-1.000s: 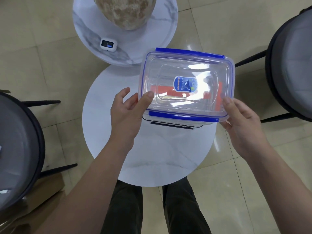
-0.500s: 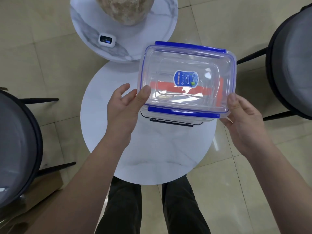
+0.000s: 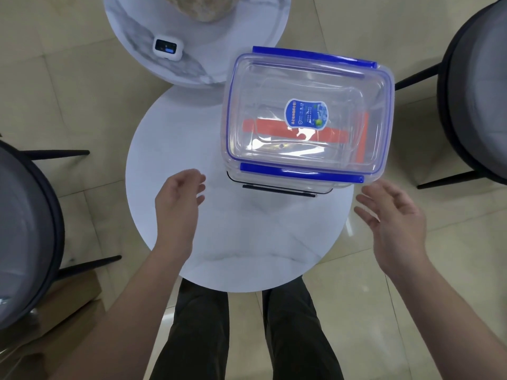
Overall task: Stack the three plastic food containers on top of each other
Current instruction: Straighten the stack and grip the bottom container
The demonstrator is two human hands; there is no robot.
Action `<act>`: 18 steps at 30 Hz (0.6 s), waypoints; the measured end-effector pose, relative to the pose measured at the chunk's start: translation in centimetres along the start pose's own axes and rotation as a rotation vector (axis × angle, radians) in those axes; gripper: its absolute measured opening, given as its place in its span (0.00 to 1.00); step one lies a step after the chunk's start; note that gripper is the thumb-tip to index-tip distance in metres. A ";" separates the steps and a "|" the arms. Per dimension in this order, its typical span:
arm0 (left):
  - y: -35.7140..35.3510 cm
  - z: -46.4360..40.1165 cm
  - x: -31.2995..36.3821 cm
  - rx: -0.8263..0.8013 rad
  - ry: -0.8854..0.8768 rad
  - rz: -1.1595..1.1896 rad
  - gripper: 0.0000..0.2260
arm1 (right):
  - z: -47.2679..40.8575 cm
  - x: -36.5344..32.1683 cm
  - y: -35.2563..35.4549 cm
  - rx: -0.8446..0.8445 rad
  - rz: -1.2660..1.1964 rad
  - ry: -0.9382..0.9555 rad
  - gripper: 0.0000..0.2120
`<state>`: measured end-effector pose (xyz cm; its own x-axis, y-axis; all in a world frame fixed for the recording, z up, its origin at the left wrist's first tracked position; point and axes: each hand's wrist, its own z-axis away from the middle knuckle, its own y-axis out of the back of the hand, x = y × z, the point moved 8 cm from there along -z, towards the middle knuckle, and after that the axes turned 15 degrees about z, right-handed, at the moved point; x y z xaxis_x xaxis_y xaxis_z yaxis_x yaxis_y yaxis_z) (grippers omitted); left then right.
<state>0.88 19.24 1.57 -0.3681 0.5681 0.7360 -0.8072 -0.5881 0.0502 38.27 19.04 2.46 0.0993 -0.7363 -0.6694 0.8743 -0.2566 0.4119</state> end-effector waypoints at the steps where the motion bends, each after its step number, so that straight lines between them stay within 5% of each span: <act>1: 0.2 -0.1 -0.6 -0.001 0.007 -0.027 0.04 | 0.1 0.7 -0.2 0.004 0.016 -0.015 0.10; 18: -2.8 -3.7 -7.6 -0.101 0.110 -0.238 0.14 | -3.0 6.2 -5.8 -0.060 0.231 -0.114 0.24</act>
<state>4.30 18.69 -6.65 -0.2060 0.7455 0.6338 -0.9168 -0.3734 0.1412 35.26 17.84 -5.97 0.2484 -0.8379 -0.4861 0.8614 -0.0385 0.5065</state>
